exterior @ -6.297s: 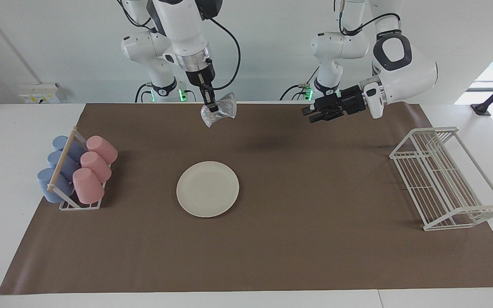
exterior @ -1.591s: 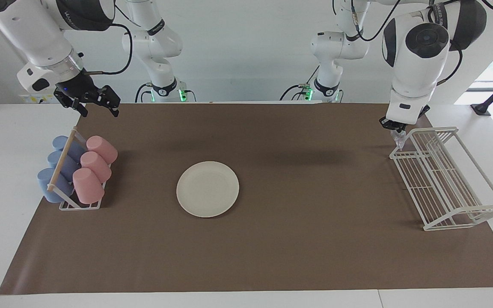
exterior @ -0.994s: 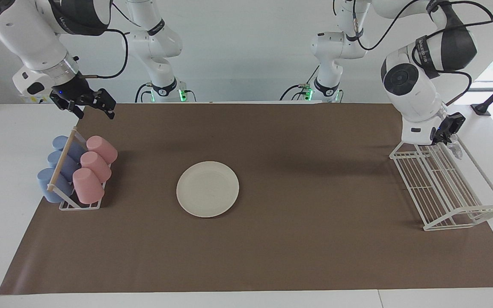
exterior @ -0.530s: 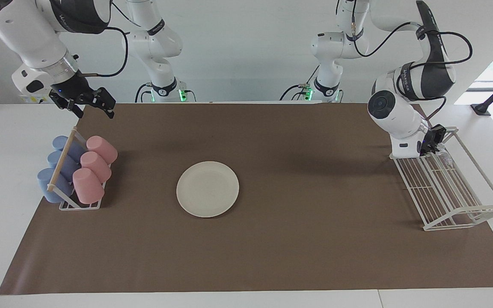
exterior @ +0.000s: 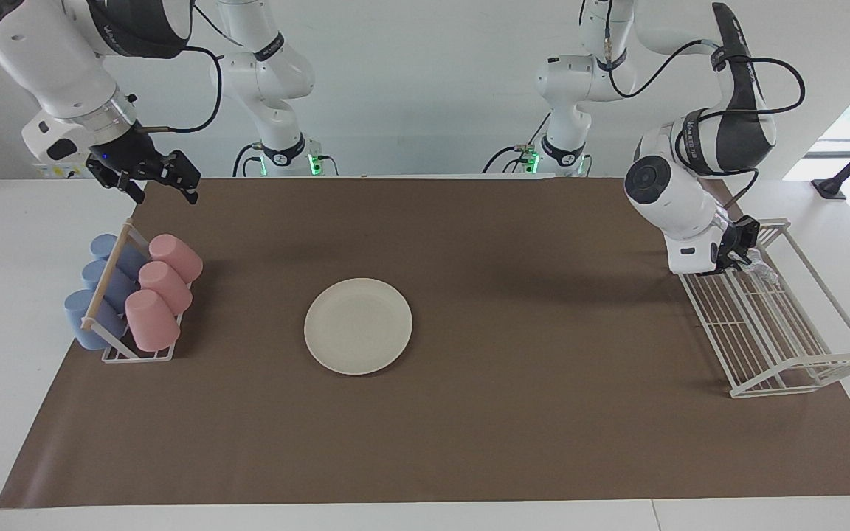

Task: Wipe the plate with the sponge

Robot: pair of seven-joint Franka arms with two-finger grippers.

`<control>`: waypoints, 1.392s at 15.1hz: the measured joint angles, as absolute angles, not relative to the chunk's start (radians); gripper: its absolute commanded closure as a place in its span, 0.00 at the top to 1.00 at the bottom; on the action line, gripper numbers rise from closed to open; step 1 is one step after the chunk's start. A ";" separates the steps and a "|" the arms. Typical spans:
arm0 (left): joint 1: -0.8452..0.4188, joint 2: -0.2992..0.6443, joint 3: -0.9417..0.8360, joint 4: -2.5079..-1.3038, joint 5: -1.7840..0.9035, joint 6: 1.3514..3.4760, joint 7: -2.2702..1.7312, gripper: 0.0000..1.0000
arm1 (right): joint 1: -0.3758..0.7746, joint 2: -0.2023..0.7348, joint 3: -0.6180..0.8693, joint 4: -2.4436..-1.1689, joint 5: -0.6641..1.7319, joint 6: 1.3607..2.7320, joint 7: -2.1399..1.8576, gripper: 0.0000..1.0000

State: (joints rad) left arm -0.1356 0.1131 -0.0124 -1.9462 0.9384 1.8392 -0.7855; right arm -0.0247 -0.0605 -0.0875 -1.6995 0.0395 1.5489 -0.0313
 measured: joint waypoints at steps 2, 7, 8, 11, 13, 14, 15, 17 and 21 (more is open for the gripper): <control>-0.136 0.113 -0.012 -1.947 0.938 1.841 -0.786 1.00 | -0.025 -0.060 -0.088 -1.700 0.039 1.549 -0.031 1.00; -0.136 0.113 -0.012 -1.947 0.932 1.846 -0.788 1.00 | -0.025 -0.060 -0.088 -1.700 0.039 1.549 -0.031 1.00; -0.136 0.113 -0.012 -1.947 0.923 1.848 -0.788 1.00 | -0.025 -0.060 -0.088 -1.700 0.039 1.549 -0.031 1.00; -0.142 0.113 -0.013 -1.943 0.888 1.852 -0.788 1.00 | -0.024 -0.060 -0.088 -1.700 0.039 1.549 -0.031 1.00; -0.147 0.112 -0.014 -1.930 0.840 1.852 -0.789 1.00 | -0.024 -0.060 -0.088 -1.700 0.039 1.549 -0.031 1.00; -0.149 0.111 -0.014 -1.916 0.804 1.852 -0.789 1.00 | -0.024 -0.060 -0.088 -1.700 0.039 1.549 -0.031 1.00; -0.152 0.110 -0.014 -1.900 0.761 1.852 -0.788 1.00 | -0.024 -0.060 -0.088 -1.700 0.039 1.549 -0.031 1.00; -0.160 0.103 -0.015 -1.864 0.658 1.850 -0.758 1.00 | -0.024 -0.060 -0.088 -1.700 0.039 1.549 -0.031 1.00; -0.156 0.075 0.003 -1.769 0.397 1.780 -0.564 1.00 | -0.024 -0.060 -0.088 -1.700 0.039 1.549 -0.031 1.00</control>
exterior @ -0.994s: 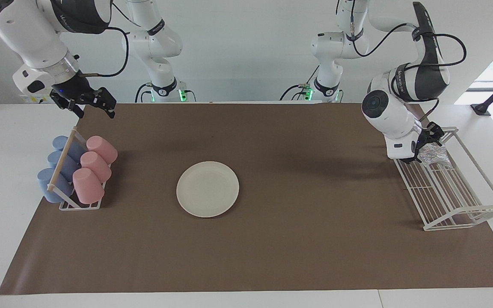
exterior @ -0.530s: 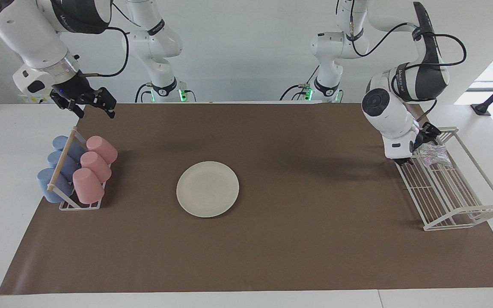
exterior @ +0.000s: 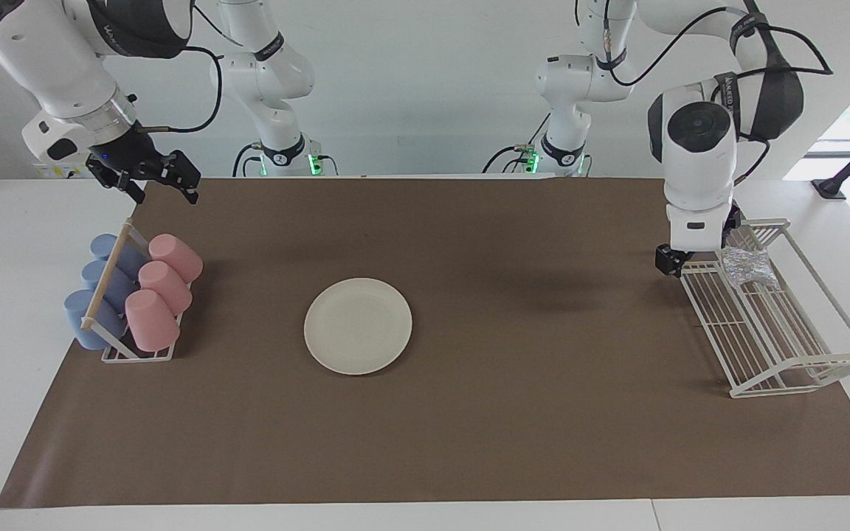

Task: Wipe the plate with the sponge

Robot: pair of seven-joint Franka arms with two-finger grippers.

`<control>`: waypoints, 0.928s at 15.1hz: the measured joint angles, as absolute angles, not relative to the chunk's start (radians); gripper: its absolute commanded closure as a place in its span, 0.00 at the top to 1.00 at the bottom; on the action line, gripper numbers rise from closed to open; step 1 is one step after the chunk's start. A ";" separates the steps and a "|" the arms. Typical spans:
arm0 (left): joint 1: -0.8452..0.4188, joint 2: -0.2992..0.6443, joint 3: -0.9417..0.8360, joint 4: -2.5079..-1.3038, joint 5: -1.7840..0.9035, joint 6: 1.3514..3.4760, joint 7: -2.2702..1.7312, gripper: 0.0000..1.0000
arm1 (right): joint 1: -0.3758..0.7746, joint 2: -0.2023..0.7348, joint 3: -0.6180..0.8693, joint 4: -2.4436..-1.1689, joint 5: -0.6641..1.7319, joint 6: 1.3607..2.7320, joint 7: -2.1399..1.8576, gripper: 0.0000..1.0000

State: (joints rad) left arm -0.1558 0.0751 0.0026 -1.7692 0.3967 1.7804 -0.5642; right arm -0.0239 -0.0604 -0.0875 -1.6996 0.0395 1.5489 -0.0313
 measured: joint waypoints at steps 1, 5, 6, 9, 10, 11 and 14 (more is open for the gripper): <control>-0.146 0.064 0.006 -1.745 0.339 1.750 -0.513 1.00 | -0.024 -0.060 -0.088 -1.700 0.039 1.549 -0.031 1.00; -0.120 0.010 0.015 -1.685 0.150 1.634 -0.367 1.00 | -0.024 -0.060 -0.088 -1.700 0.039 1.549 -0.031 1.00; -0.121 0.001 0.015 -1.672 0.113 1.613 -0.357 1.00 | -0.024 -0.060 -0.088 -1.700 0.039 1.549 -0.031 1.00; -0.121 -0.015 0.006 -1.631 0.040 1.543 -0.311 1.00 | -0.024 -0.060 -0.088 -1.700 0.039 1.549 -0.031 1.00; -0.122 -0.017 0.001 -1.621 0.034 1.510 -0.279 1.00 | -0.024 -0.060 -0.088 -1.700 0.039 1.549 -0.031 1.00; -0.122 -0.019 -0.004 -1.609 0.031 1.470 -0.238 1.00 | -0.024 -0.060 -0.088 -1.700 0.039 1.549 -0.031 1.00; -0.100 -0.020 -0.026 -1.561 -0.002 1.337 -0.117 1.00 | -0.024 -0.060 -0.088 -1.700 0.039 1.549 -0.031 1.00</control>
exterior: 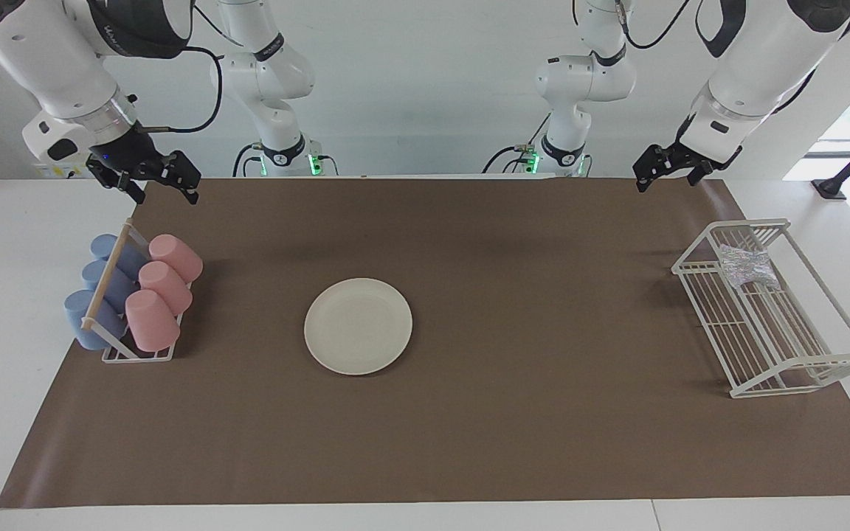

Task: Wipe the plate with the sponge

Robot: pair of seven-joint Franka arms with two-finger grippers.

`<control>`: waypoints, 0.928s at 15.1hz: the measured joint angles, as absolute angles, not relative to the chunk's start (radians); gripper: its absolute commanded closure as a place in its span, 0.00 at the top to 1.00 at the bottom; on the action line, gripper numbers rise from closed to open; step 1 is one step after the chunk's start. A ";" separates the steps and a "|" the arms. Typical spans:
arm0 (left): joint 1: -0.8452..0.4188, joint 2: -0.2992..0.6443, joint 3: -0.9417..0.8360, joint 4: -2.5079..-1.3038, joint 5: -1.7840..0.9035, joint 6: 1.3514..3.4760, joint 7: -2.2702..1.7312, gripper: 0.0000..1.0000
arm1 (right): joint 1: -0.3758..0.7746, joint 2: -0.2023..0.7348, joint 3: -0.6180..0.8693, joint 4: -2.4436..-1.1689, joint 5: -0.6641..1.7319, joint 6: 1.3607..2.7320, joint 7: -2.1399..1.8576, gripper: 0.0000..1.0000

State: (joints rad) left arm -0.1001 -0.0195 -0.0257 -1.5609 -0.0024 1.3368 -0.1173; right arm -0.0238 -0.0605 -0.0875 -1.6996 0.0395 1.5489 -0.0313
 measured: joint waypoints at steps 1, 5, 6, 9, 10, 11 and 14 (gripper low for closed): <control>-0.076 -0.020 -0.047 -1.555 -0.014 1.325 -0.098 1.00 | -0.024 -0.060 -0.088 -1.700 0.039 1.549 -0.031 1.00; -0.054 -0.019 -0.072 -1.552 -0.021 1.343 -0.090 1.00 | -0.024 -0.060 -0.088 -1.700 0.039 1.549 -0.031 1.00; -0.052 -0.019 -0.071 -1.551 -0.021 1.344 -0.099 1.00 | -0.024 -0.060 -0.088 -1.700 0.039 1.549 -0.031 1.00; -0.047 -0.019 -0.068 -1.551 -0.023 1.348 -0.121 1.00 | -0.024 -0.060 -0.088 -1.700 0.039 1.549 -0.031 1.00; -0.047 -0.018 -0.068 -1.551 -0.023 1.351 -0.123 1.00 | -0.024 -0.060 -0.088 -1.700 0.039 1.549 -0.031 1.00; -0.047 -0.017 -0.069 -1.551 -0.024 1.361 -0.124 1.00 | -0.024 -0.060 -0.088 -1.700 0.039 1.549 -0.031 1.00; -0.047 -0.017 -0.071 -1.550 -0.024 1.389 -0.126 1.00 | -0.024 -0.060 -0.088 -1.700 0.039 1.549 -0.031 1.00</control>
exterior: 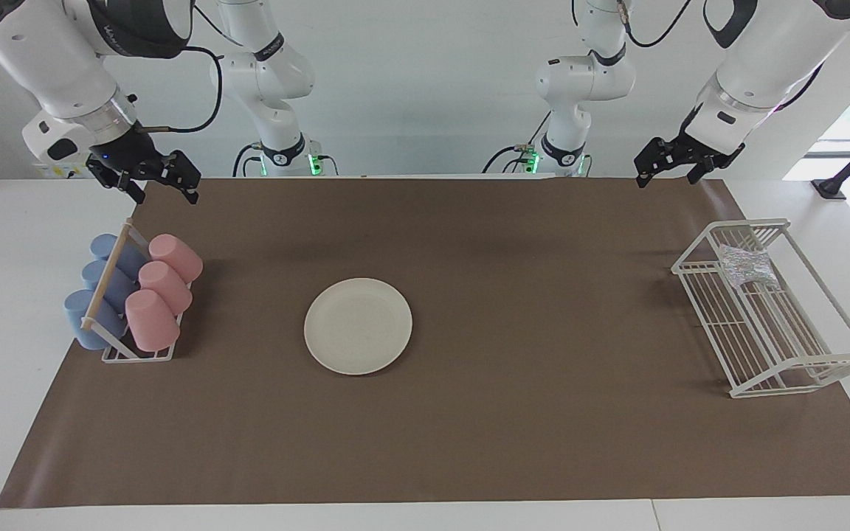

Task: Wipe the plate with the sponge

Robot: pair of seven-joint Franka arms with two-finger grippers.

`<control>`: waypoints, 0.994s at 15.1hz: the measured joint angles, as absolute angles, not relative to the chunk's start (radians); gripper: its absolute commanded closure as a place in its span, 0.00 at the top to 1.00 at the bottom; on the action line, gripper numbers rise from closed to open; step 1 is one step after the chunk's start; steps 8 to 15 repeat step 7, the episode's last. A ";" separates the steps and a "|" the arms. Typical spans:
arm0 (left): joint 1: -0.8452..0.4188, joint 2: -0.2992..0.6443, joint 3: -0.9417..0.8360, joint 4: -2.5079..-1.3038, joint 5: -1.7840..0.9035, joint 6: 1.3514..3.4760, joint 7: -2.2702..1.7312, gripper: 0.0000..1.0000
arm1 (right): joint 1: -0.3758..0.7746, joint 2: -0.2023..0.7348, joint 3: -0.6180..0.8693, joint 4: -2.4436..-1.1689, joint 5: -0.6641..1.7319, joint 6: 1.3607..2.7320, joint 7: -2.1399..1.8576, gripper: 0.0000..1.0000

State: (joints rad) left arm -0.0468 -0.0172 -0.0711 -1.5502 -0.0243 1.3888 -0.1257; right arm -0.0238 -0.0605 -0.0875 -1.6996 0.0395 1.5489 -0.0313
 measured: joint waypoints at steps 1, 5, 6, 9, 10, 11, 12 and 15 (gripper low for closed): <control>-0.047 -0.017 -0.072 -1.550 -0.024 1.392 -0.126 1.00 | -0.024 -0.060 -0.088 -1.700 0.039 1.549 -0.031 1.00; -0.048 -0.017 -0.077 -1.550 -0.024 1.397 -0.126 1.00 | -0.024 -0.060 -0.088 -1.700 0.039 1.549 -0.031 1.00; -0.048 -0.017 -0.077 -1.549 -0.024 1.397 -0.126 1.00 | -0.024 -0.060 -0.088 -1.700 0.039 1.549 -0.031 1.00; -0.048 -0.017 -0.078 -1.549 -0.024 1.398 -0.126 1.00 | -0.024 -0.060 -0.088 -1.700 0.039 1.549 -0.031 1.00; -0.048 -0.017 -0.078 -1.549 -0.024 1.398 -0.126 1.00 | -0.024 -0.060 -0.088 -1.700 0.039 1.549 -0.031 1.00; -0.048 -0.017 -0.078 -1.549 -0.024 1.398 -0.126 1.00 | -0.024 -0.060 -0.088 -1.700 0.039 1.549 -0.031 1.00; -0.048 -0.017 -0.078 -1.549 -0.024 1.398 -0.126 1.00 | -0.024 -0.060 -0.088 -1.700 0.039 1.549 -0.031 1.00; -0.048 -0.017 -0.078 -1.549 -0.024 1.398 -0.126 1.00 | -0.024 -0.060 -0.088 -1.700 0.039 1.549 -0.031 1.00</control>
